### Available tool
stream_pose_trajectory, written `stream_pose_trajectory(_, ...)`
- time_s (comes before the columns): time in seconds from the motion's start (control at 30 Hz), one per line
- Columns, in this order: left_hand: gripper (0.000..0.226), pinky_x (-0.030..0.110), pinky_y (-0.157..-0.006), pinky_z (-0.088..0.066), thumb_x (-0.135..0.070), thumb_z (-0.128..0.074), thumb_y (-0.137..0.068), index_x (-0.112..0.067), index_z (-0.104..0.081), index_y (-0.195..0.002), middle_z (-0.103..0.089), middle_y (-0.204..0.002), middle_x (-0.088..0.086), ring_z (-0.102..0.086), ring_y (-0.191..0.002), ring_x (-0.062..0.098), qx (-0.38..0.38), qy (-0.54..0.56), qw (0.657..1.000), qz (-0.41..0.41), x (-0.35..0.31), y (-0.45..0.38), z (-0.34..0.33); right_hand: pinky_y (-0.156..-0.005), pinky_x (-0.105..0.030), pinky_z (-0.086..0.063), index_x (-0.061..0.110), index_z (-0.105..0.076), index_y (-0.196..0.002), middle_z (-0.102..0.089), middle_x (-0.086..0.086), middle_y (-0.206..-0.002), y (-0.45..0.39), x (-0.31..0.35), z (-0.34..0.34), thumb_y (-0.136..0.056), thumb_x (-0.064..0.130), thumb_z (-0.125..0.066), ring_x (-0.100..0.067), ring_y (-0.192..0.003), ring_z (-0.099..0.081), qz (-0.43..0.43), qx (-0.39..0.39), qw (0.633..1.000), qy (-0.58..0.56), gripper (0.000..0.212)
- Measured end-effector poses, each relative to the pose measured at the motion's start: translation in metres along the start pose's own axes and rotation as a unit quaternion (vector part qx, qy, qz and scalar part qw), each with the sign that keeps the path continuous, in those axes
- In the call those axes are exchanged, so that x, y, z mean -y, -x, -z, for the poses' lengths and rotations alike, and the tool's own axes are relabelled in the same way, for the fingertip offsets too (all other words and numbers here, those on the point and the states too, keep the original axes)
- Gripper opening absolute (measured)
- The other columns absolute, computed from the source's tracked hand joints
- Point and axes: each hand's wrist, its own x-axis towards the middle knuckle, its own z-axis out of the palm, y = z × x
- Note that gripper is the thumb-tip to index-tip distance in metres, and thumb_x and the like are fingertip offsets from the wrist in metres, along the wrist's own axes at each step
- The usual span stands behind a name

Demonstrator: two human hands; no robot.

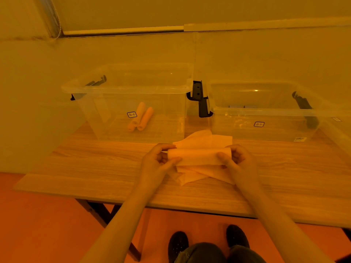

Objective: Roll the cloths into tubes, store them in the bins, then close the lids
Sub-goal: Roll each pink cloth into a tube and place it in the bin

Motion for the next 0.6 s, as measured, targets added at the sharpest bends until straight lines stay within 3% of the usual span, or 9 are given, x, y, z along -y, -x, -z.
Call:
stream_pose_trajectory(0.1, 0.037, 0.032, -0.068, -0.052, -0.015, -0.080, -0.074, -0.040, -0.063, -0.096, -0.067, -0.097, -0.007, -0.063, -0.080, 0.012, 0.002, -0.008, 1.000, -0.008, 0.0004, 0.0000, -0.0001, -0.067, -0.023, -0.055, 0.032, -0.060, -0.097, -0.065, 0.007, -0.107, -0.0014, -0.0007, 0.0010, -0.081, 0.021, -0.070, -0.012, -0.096, -0.064, 0.001, -0.011, 1.000, -0.017, 0.022)
stream_pose_trajectory(0.23, 0.031, 0.024, -0.068, -0.052, -0.018, -0.075, -0.080, -0.041, -0.061, -0.097, -0.066, -0.095, -0.012, -0.061, -0.080, 0.005, 0.006, -0.030, 0.999, -0.014, 0.0000, 0.0006, 0.0000, -0.078, -0.030, -0.055, 0.043, -0.055, -0.106, -0.062, 0.005, -0.112, -0.0023, 0.0000, 0.0020, -0.077, 0.022, -0.073, -0.010, -0.097, -0.063, 0.010, -0.021, 1.000, 0.002, 0.039)
stream_pose_trajectory(0.37, 0.027, 0.016, -0.067, -0.048, -0.019, -0.069, -0.085, -0.034, -0.061, -0.106, -0.063, -0.097, -0.014, -0.058, -0.079, -0.003, 0.001, -0.039, 0.999, -0.026, -0.0006, 0.0003, 0.0008, -0.078, -0.029, -0.055, 0.041, -0.058, -0.102, -0.063, 0.011, -0.108, -0.0022, 0.0005, 0.0016, -0.077, 0.020, -0.076, -0.005, -0.091, -0.063, 0.013, -0.021, 1.000, 0.010, 0.037)
stream_pose_trajectory(0.5, 0.032, 0.022, -0.071, -0.052, -0.018, -0.071, -0.083, -0.037, -0.060, -0.107, -0.063, -0.102, -0.013, -0.061, -0.086, 0.004, -0.002, -0.017, 1.000, -0.019, 0.0012, -0.0004, 0.0007, -0.072, -0.025, -0.055, 0.035, -0.060, -0.094, -0.065, 0.010, -0.096, -0.0009, 0.0032, 0.0006, -0.069, 0.028, -0.077, -0.004, -0.084, -0.064, 0.007, -0.031, 0.999, 0.000, 0.030)
stream_pose_trajectory(0.6, 0.039, 0.024, -0.069, -0.050, -0.015, -0.077, -0.078, -0.043, -0.060, -0.100, -0.062, -0.104, -0.009, -0.060, -0.085, 0.012, -0.005, -0.031, 0.999, -0.037, 0.0052, -0.0013, 0.0015, -0.075, -0.026, -0.054, 0.033, -0.060, -0.092, -0.066, 0.009, -0.097, -0.0010, 0.0017, 0.0001, -0.074, 0.021, -0.076, -0.009, -0.089, -0.065, 0.008, -0.030, 1.000, 0.007, 0.027)
